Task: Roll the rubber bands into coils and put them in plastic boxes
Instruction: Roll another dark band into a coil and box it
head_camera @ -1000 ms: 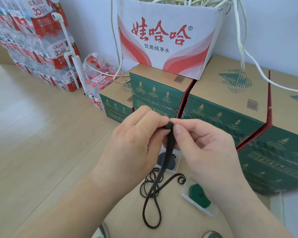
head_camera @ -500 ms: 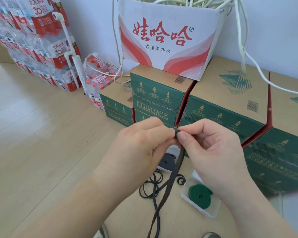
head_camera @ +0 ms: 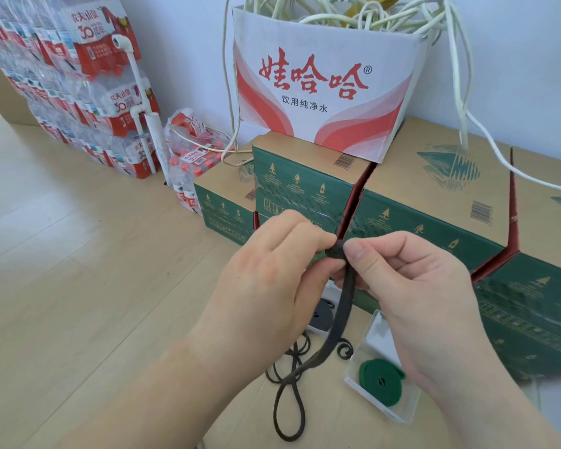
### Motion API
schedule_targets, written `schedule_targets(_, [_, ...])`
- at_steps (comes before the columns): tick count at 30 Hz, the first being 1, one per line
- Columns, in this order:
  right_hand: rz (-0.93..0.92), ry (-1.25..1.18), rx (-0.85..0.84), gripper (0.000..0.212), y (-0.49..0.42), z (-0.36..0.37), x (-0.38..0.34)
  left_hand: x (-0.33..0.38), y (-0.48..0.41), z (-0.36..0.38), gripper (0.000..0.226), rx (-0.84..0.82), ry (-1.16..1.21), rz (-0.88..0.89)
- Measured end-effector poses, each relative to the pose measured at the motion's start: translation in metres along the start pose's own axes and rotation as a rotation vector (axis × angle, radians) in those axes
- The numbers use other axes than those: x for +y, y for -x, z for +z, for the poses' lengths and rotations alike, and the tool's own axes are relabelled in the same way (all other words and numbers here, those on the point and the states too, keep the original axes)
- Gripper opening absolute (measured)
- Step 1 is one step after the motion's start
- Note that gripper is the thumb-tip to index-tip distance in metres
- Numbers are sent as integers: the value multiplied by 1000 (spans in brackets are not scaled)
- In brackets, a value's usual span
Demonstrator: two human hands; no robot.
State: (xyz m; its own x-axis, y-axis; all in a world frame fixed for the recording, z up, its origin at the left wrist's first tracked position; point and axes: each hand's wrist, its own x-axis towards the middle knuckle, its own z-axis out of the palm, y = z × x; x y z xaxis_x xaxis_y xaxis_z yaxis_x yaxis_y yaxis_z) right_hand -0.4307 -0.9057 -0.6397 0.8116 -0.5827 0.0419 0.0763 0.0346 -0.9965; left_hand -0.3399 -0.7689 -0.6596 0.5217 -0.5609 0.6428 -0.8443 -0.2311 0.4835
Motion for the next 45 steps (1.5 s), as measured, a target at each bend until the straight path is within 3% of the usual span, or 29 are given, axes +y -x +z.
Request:
schedule_targets(5, [-46, 15, -89, 8, 1, -4, -2, 1, 1, -1, 22, 47, -93, 42])
schedule_targets(9, [-91, 145, -60, 15, 1, -5, 2, -4, 1, -1, 15, -39, -33, 30])
schedule_targets(13, [-141, 262, -89, 16, 1, -6, 3, -4, 4, 5, 38, -81, 20, 40])
schedule_targets(18, [-58, 68, -27, 7, 0, -5, -3, 0, 2, 6, 22, 23, 63, 16])
schedule_targets(23, [31, 24, -123, 17, -2, -7, -6, 0, 0, 2, 17, 72, 54, 18])
schedule_targets(27, [36, 150, -205, 22, -2, -11, -3, 0, -1, 0, 24, 60, -2, -2])
schedule_targets(32, [-162, 573, -164, 24, -1, -11, 6, -2, 3, 2, 11, -130, 10, -45])
schedule_targets(35, [-285, 729, -166, 23, -2, -13, 8, -1, 4, 1, 10, -155, 31, -100])
schedule_targets(39, [-430, 870, -179, 21, -1, -11, 17, 2, 2, 1, 25, -197, 37, -203])
schedule_targets(41, [-437, 838, -148, 22, -2, -10, 17, 2, 2, 0, 21, -204, 82, -284])
schedule_targets(45, [-278, 603, -86, 24, -2, -10, 11, 6, -1, -5, 16, -184, 186, -434])
